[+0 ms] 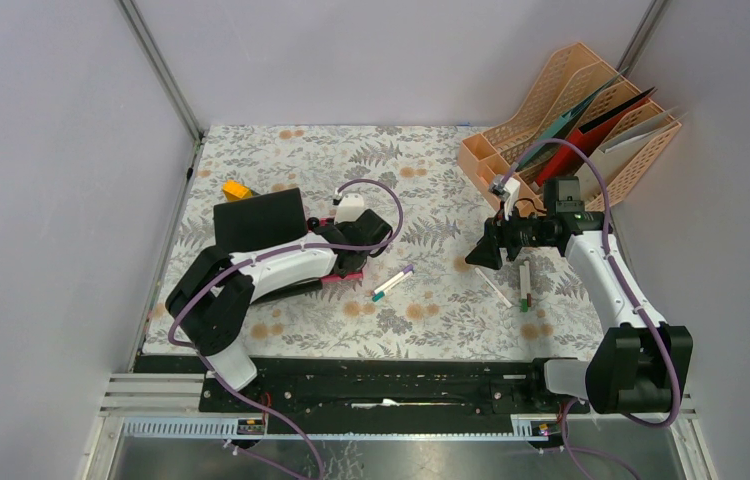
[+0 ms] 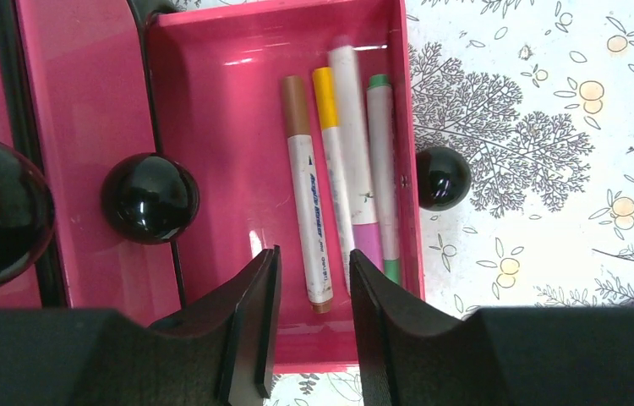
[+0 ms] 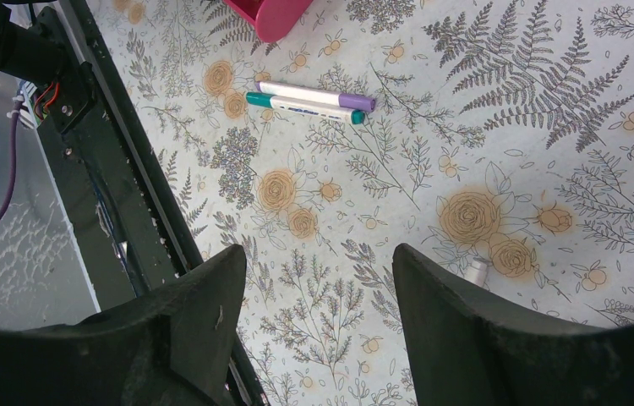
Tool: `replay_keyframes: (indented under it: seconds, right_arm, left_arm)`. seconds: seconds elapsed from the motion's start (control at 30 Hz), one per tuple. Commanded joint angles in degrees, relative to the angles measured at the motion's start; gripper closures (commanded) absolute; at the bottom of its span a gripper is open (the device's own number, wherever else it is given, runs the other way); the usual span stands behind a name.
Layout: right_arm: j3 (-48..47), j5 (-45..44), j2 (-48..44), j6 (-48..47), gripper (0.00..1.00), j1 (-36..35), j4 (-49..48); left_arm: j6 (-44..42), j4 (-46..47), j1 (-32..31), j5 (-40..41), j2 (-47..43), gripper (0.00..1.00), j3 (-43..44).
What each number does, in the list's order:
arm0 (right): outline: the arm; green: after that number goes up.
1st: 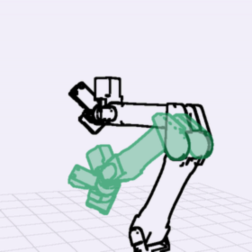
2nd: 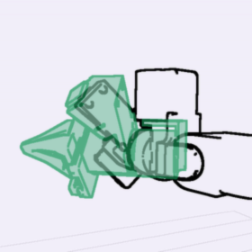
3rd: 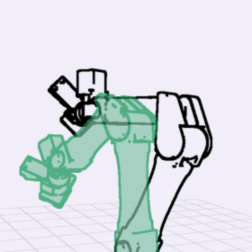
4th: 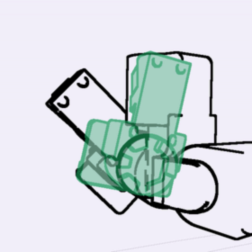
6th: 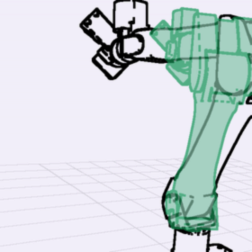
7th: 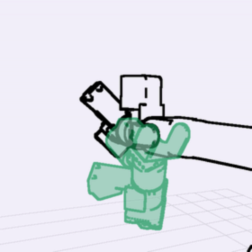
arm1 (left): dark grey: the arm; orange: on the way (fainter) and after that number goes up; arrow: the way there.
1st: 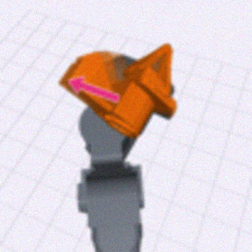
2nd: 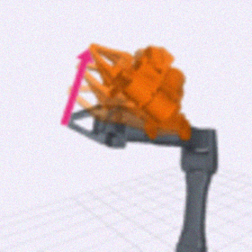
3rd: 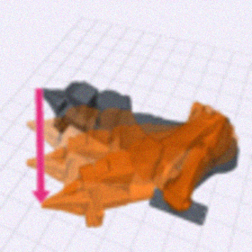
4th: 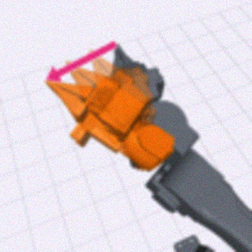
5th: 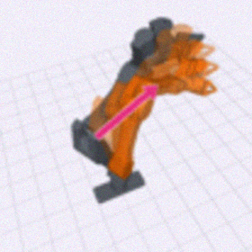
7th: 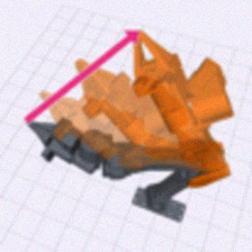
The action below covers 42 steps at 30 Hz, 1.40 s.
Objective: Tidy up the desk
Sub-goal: Place the stationery in the drawer, then pick up the stationery from the center of the board.
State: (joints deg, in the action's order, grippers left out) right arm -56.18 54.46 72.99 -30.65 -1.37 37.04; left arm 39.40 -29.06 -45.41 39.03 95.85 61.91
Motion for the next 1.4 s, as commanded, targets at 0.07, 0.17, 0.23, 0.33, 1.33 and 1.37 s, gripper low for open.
replay_keyframes:
  seconds: [0.07,0.17,0.23,0.33,1.33,1.37]
  right_arm:
    - [-1.5,-0.4,-0.8,-1.1,0.29,0.0,0.7]
    - [-1.5,-0.7,-0.8,-1.2,0.29,0.1,0.7]
    - [-1.5,-1.2,-0.9,-1.4,0.29,0.1,0.7]
    - [-1.4,-1.9,-1.2,-1.7,0.29,0.1,0.7]
    - [4.7,-31.3,8.6,-5.2,0.30,-3.2,-5.7]
    - [4.7,-33.0,9.5,-5.0,0.30,-4.0,-6.1]
  left_arm:
    - [0.1,0.5,0.3,-1.2,-1.3,0.59,1.4]
    - [-0.7,1.7,0.3,-4.0,-2.8,0.59,0.8]
    - [-1.4,2.9,0.3,-6.3,-4.0,0.59,0.1]
    - [-2.4,4.7,0.3,-9.3,-5.8,0.58,-1.3]
    - [-13.1,35.9,0.5,-42.4,-22.8,0.01,-18.8]
    - [-12.9,37.0,0.6,-42.5,-23.8,0.01,-19.5]
